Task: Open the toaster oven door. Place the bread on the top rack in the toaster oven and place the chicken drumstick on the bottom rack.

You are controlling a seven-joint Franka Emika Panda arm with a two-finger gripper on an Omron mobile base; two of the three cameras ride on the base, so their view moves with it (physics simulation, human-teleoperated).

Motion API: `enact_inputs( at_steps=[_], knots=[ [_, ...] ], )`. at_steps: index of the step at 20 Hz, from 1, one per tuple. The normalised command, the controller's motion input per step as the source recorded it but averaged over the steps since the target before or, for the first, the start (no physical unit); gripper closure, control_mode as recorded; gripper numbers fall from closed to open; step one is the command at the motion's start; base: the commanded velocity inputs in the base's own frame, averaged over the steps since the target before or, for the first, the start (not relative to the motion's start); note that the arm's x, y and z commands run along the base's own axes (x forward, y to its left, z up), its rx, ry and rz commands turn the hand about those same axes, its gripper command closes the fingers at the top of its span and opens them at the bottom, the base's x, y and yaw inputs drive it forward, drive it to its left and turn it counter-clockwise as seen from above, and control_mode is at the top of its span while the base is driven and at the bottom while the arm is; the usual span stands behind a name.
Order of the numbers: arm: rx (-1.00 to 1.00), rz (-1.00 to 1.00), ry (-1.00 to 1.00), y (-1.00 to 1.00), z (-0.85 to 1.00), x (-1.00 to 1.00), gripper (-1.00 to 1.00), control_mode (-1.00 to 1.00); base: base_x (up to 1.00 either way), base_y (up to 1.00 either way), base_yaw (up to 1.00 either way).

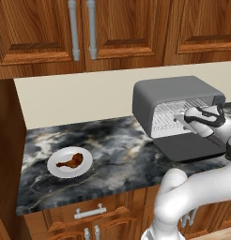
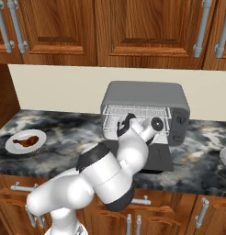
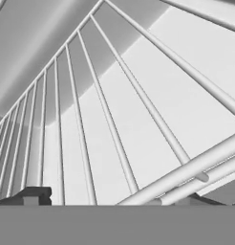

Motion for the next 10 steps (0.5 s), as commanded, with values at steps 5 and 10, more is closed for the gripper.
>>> enact_inputs(
  at_steps=[5, 10],
  knots=[
    [-0.08, 0.0, 0.16, 0.0, -0.54, -0.25, 1.0, -1.0, 0.0, 0.0, 0.0],
    [-0.11, 0.04, 0.11, -0.02, -0.56, -0.34, 1.0, -1.0, 0.0, 0.0, 0.0]
  ],
)
